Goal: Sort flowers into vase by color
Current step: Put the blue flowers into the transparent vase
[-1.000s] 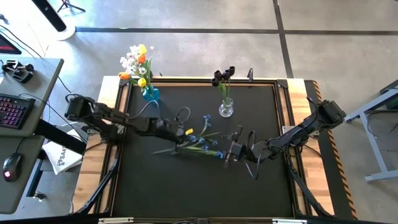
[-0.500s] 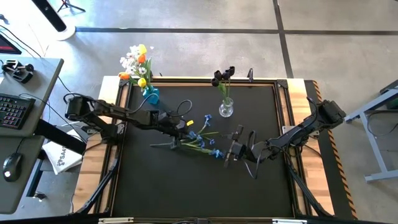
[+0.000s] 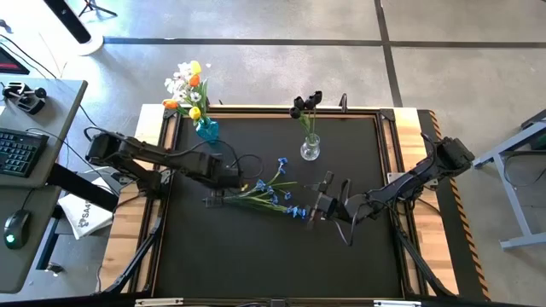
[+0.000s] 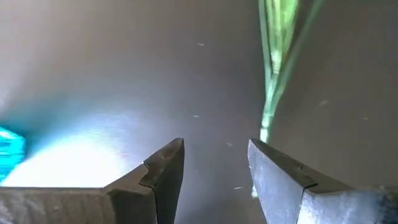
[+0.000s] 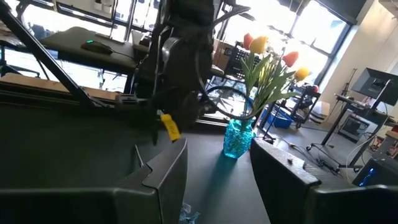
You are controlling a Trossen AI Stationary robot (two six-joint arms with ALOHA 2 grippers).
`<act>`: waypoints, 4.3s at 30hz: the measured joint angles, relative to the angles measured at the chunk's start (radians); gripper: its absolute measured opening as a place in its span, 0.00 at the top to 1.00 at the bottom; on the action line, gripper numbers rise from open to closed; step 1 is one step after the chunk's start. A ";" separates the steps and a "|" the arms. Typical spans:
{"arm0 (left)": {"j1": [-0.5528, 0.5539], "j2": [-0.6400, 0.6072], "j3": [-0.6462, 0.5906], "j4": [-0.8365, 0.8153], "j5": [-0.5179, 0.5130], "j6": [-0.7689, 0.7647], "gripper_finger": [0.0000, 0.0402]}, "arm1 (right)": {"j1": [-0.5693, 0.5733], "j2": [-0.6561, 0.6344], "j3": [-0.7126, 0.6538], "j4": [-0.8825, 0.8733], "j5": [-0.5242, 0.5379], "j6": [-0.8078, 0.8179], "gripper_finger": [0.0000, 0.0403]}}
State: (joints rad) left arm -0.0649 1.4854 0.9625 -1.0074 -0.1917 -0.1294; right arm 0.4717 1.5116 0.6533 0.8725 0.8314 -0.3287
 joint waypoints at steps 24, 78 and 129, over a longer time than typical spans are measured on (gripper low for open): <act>-0.088 -0.011 -0.328 0.589 0.113 0.002 0.66 | 0.406 -0.163 0.000 -0.092 0.404 -0.111 0.57; -0.081 -0.181 -0.435 1.828 0.112 0.250 0.99 | -0.232 0.212 0.001 0.486 -0.553 0.197 0.57; -0.074 -0.124 -0.279 1.421 0.002 0.217 0.99 | -0.282 0.092 0.412 -0.552 -0.548 0.329 0.38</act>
State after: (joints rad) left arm -0.1387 1.3613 0.6834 0.4135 -0.1902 0.0879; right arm 0.1895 1.6037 1.0649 0.3201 0.2838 0.0008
